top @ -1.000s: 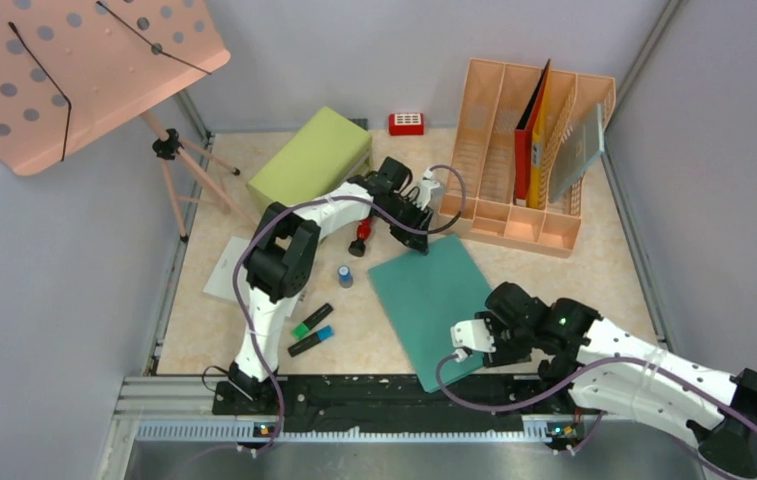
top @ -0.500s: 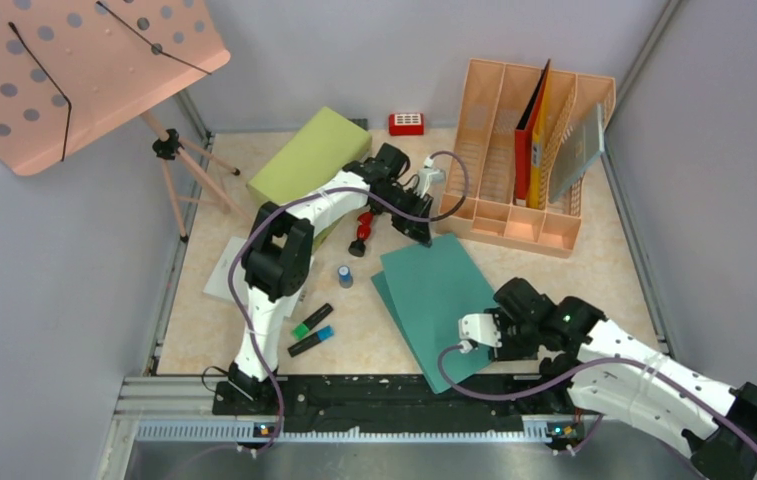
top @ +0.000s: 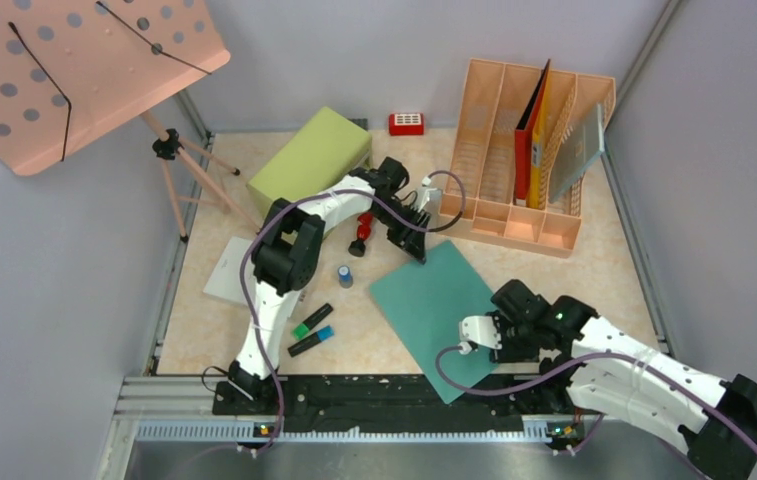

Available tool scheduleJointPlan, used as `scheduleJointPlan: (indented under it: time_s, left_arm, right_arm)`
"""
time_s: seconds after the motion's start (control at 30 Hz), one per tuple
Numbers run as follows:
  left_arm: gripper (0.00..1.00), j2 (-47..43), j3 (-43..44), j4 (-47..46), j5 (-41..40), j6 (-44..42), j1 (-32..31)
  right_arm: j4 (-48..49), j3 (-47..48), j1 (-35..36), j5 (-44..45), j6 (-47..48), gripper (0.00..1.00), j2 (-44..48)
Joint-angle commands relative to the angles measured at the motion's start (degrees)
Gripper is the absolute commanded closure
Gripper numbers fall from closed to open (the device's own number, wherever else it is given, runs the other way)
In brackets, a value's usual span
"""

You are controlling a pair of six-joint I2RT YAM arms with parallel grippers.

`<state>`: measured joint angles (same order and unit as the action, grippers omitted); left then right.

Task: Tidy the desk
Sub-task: Pick up the folder from the center of the board.

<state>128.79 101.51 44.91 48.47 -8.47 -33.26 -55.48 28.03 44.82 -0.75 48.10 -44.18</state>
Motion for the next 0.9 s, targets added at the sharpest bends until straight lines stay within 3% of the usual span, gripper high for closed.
scheduleJointPlan:
  time_s: [0.0, 0.2, 0.47, 0.7, 0.87]
  left_arm:
    - [0.6, 1.5, 0.8, 8.2, 11.7, 0.2, -3.6]
    - [0.66, 2.3, 1.0, 10.0, 9.7, -0.9, -3.6]
    - [0.59, 7.1, 5.6, 17.5, 9.1, -2.5, -3.6]
    - [0.51, 7.5, 5.8, 17.6, 7.5, -2.3, -3.5]
    - [0.62, 7.2, 5.8, 16.8, 8.6, -1.4, -3.5]
  right_arm:
    - [20.1, 1.9, -0.8, 2.2, 0.0, 0.48, -0.3]
    - [20.2, 1.6, -0.9, 3.0, 0.2, 0.49, -0.9]
    - [20.1, 1.3, -1.3, 3.3, 0.6, 0.49, -1.0]
    - [20.3, 0.9, -1.4, 3.4, 0.5, 0.49, -1.5]
    - [20.3, 0.9, -1.4, 3.3, 0.3, 0.5, -1.7]
